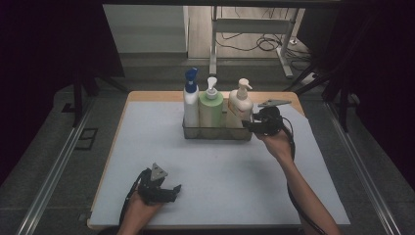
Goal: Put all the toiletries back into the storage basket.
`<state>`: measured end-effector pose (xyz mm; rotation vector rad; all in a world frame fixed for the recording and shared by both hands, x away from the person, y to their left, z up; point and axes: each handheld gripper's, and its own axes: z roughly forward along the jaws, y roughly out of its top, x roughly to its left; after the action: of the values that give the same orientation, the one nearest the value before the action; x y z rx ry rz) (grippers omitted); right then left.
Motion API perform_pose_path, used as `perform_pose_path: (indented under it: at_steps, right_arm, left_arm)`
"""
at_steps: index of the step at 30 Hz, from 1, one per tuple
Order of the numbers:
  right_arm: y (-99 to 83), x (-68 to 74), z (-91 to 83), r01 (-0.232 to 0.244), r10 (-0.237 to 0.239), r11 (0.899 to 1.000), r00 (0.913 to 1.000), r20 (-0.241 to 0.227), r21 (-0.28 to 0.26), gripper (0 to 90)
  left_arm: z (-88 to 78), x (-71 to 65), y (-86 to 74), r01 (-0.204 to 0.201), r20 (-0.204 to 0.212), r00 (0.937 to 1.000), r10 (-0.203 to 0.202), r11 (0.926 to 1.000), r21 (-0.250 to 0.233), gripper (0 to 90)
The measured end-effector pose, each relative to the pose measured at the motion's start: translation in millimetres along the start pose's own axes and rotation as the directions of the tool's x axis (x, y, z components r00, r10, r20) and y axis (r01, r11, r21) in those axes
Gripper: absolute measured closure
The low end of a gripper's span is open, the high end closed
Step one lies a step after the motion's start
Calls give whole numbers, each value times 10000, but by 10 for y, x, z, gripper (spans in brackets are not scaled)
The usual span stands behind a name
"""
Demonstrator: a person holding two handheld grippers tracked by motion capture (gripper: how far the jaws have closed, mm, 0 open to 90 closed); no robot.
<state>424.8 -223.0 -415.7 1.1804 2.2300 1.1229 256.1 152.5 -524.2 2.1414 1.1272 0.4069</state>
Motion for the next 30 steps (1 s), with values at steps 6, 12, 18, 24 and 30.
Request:
perform_pose_path:
  at_steps: [6, 12, 18, 24, 30]
  right_arm:
    - [-32, -98, -91, -181, 180, 9998, 9996, 211, 43, 488]
    - [-34, -187, -106, -408, 410, 9992, 9989, 238, -56, 599]
    - [-6, -259, -49, -490, 493, 9988, 9981, 376, -89, 758]
    - [32, -301, 73, -281, 269, 9995, 9973, 683, 157, 896]
    - [59, -326, 158, -307, 289, 9992, 9971, 698, 252, 898]
  left_arm:
    - [0, 1, 0, -3, 3, 10000, 3, 10000, 0, 123]
    - [0, 1, 0, -3, 2, 10000, 3, 10000, 0, 123]
    - [0, 1, 0, 2, 5, 10000, -2, 10000, -2, 123]
    - [0, 1, 0, 4, 2, 10000, -4, 10000, -3, 123]
    - [0, 1, 0, 7, 2, 10000, -7, 10000, -6, 123]
